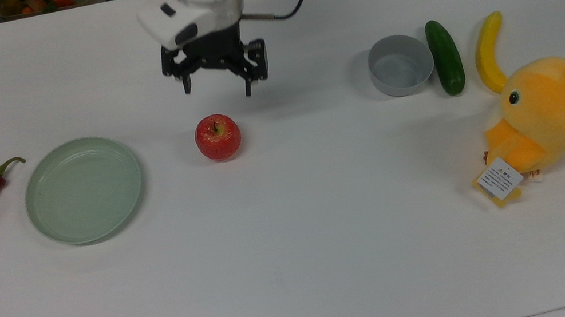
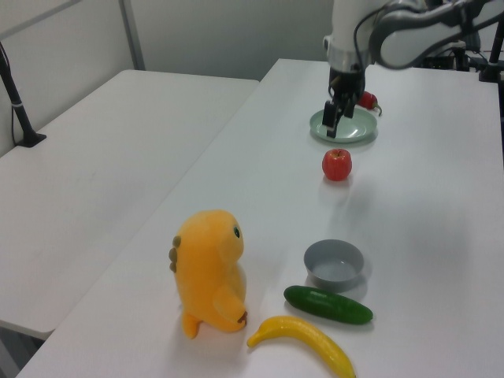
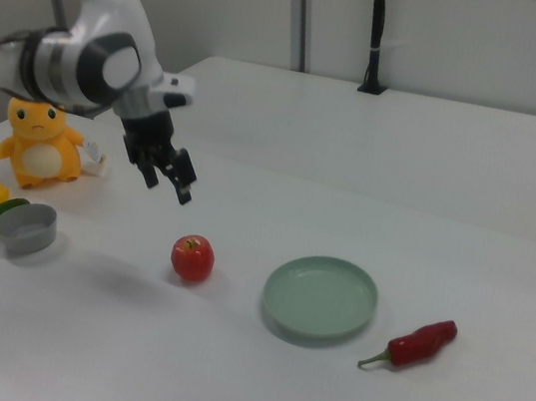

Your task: Red apple placed in the center of the desktop

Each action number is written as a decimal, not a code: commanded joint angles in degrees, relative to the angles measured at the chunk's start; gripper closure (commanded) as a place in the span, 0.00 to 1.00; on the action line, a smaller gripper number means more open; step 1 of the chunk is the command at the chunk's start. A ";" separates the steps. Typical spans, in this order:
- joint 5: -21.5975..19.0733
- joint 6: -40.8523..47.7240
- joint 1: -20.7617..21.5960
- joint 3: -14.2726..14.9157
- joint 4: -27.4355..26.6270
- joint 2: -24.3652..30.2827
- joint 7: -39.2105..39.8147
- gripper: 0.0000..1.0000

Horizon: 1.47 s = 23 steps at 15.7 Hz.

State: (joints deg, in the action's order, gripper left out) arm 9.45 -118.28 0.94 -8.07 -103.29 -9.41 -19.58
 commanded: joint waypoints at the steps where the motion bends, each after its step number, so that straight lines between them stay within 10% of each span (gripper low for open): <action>1: -7.04 5.32 1.87 3.04 -1.56 7.54 1.56 0.00; 23: -10.50 6.48 5.13 6.31 -5.43 10.64 10.61 0.00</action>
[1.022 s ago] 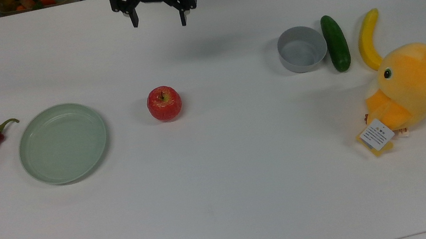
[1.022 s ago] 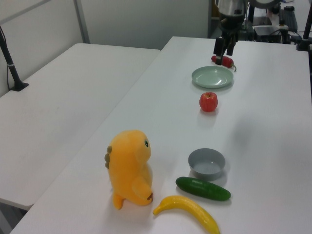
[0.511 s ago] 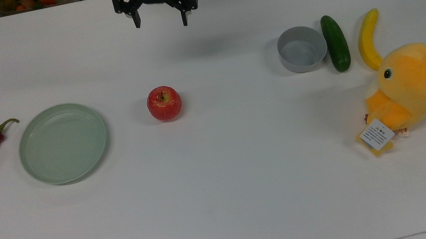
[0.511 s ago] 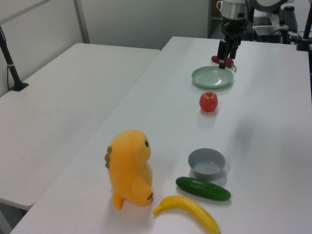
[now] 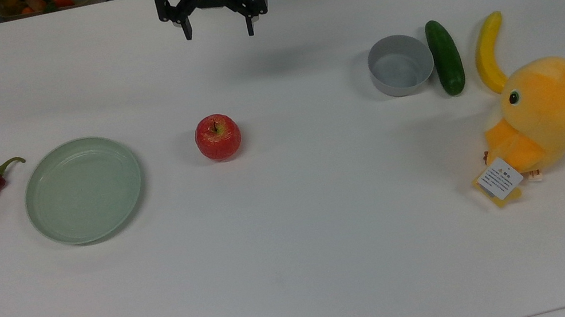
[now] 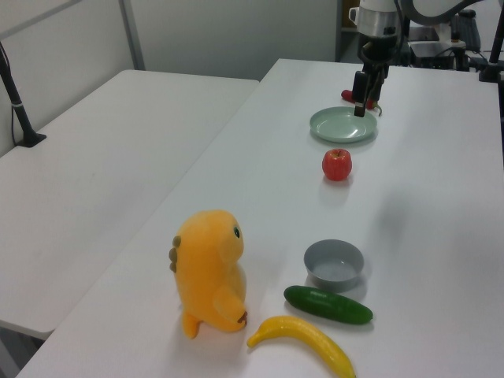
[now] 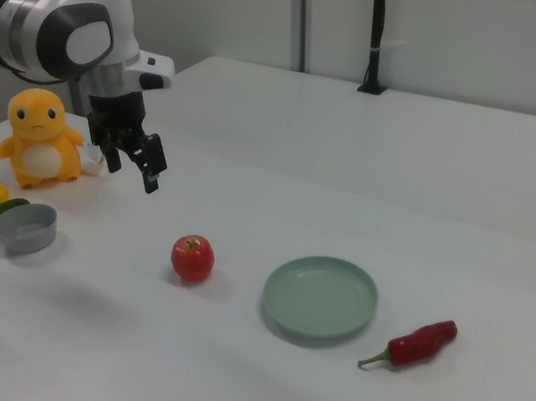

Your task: Red apple placed in the center of the desktop

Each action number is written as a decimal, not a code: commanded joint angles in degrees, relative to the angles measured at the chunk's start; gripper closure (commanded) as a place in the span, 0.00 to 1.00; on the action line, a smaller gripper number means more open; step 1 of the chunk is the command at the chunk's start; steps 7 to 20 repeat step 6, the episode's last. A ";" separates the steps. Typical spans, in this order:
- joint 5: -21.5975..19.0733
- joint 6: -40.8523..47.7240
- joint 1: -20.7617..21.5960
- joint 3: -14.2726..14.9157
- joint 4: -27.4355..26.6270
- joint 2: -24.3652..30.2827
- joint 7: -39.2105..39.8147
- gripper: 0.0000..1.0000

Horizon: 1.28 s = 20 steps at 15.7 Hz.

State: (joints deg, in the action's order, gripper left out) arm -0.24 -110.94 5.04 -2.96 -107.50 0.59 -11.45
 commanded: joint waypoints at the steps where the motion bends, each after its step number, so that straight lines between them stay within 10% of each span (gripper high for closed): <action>1: -0.81 -0.86 0.94 1.12 -1.22 0.64 4.14 0.00; 20: -0.81 0.28 0.94 1.20 -1.22 0.64 5.47 0.00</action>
